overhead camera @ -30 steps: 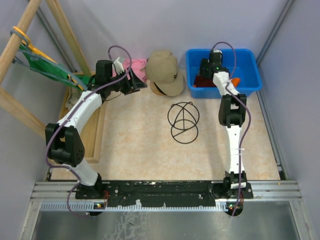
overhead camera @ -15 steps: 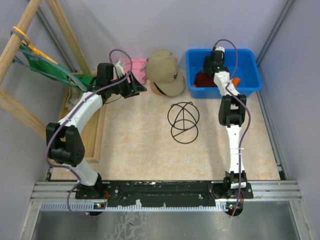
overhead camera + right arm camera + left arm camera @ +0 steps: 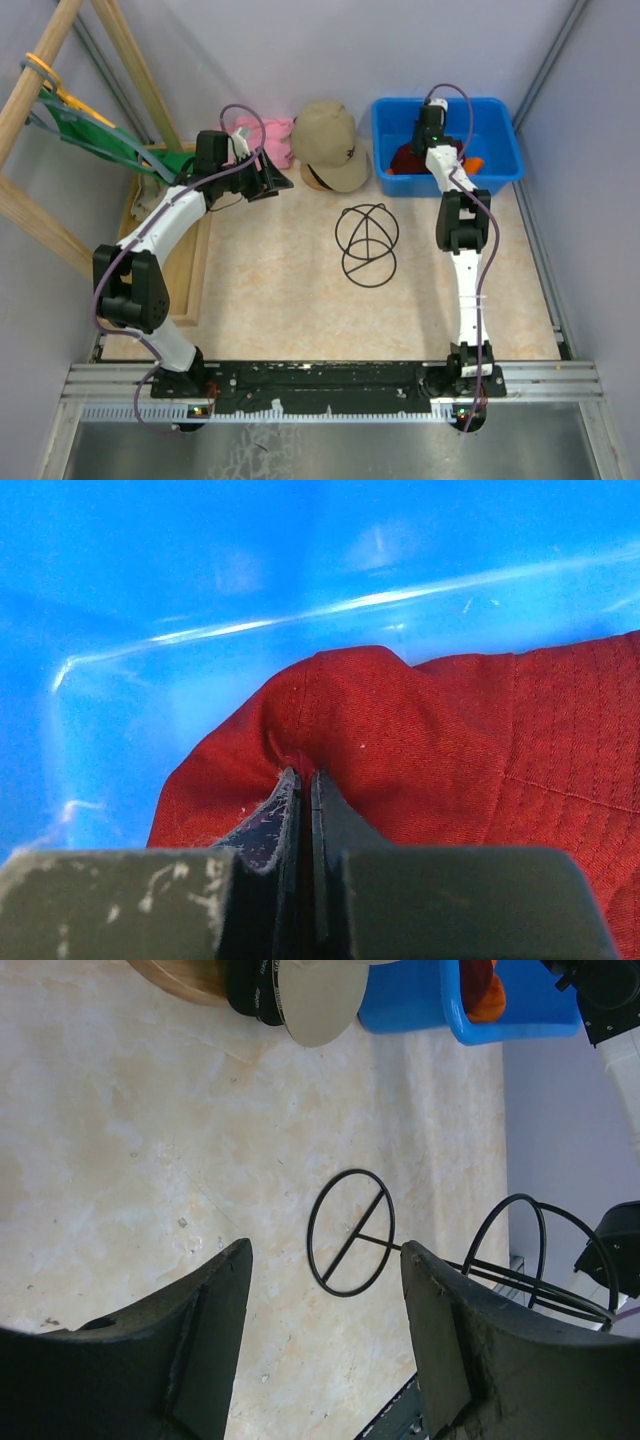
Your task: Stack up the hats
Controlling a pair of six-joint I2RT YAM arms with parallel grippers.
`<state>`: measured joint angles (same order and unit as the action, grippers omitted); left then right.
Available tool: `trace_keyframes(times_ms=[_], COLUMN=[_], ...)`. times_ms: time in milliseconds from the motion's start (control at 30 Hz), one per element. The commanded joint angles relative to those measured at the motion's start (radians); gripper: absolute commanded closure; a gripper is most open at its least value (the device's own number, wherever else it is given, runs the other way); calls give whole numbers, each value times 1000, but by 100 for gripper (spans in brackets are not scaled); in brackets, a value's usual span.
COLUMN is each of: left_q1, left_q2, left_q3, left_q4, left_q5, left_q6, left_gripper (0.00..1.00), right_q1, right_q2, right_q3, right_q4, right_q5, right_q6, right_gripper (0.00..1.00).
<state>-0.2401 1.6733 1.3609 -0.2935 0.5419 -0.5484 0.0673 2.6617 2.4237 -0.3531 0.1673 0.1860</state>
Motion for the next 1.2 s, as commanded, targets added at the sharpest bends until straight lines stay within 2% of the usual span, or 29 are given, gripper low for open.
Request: trace_keyframes(times_ms=[0, 467, 733, 933, 1167], left_q1=[-2, -2, -4, -2, 5], left_q2=[-38, -79, -170, -197, -213], left_q3=[-6, 49, -59, -70, -63], left_q4=[-3, 54, 166, 178, 160], left_q5=[-2, 46, 101, 114, 86], left_q6=[6, -34, -92, -85, -71], left_gripper=[33, 33, 32, 32, 31], right_q1=[-1, 3, 9, 33, 93], right_q2=[-83, -554, -812, -1028, -1186], right_q3=[24, -177, -308, -476, -622], right_q4=[-4, -51, -104, -58, -26], right_q5=[37, -33, -163, -326, -401], right_q6=[-4, 26, 160, 340, 496], right_gripper=[100, 100, 100, 100, 100])
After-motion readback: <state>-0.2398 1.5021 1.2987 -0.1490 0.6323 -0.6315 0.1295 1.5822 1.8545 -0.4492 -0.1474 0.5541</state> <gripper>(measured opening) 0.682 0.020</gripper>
